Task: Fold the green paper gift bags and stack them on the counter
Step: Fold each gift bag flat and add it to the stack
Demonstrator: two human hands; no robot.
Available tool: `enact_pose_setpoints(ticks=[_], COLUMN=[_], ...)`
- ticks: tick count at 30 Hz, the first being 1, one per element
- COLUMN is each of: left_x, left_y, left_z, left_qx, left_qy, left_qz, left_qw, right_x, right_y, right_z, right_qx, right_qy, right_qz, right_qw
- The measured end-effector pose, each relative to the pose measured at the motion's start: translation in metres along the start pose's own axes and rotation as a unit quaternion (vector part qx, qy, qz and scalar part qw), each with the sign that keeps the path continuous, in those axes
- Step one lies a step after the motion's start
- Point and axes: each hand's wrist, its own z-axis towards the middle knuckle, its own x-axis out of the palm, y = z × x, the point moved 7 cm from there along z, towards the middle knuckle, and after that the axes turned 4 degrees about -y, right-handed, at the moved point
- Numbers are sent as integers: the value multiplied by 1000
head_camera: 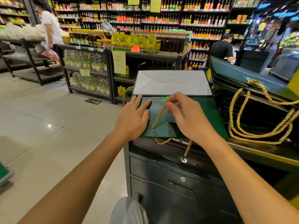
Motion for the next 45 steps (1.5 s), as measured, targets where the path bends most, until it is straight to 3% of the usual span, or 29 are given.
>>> enact_pose_setpoints(ticks=[10,17,26,30,34,40,45], left_x=[-4,-6,-3,-2,-1,-2,-4], left_y=[-4,-12,-9,-9,-8,-9,-10], left_z=[-1,3,4,4,4,3,2], left_qx=[-21,-45,-50,-50,-51,-57,-62], left_qy=[15,-2,-23,-23,-21,-21,-19], left_qz=[-14,-14,-12,-5,-4,-14,-26], left_qw=[1000,999,998,998,998,998,998], right_x=[-55,-67,-61,-77,-100,-98,-83], right_y=[-40,-55,-51,-56,-55,-57,-44], right_z=[-16,-47,-44,-39,-40,-47,-52], right_qx=[47,31,-41,27,66,76,48], right_qy=[29,125,18,-85,-172,-160,-104], right_qz=[-59,-93,-122,-14,91,74,-16], right_qw=[997,987,992,996,979,981,993])
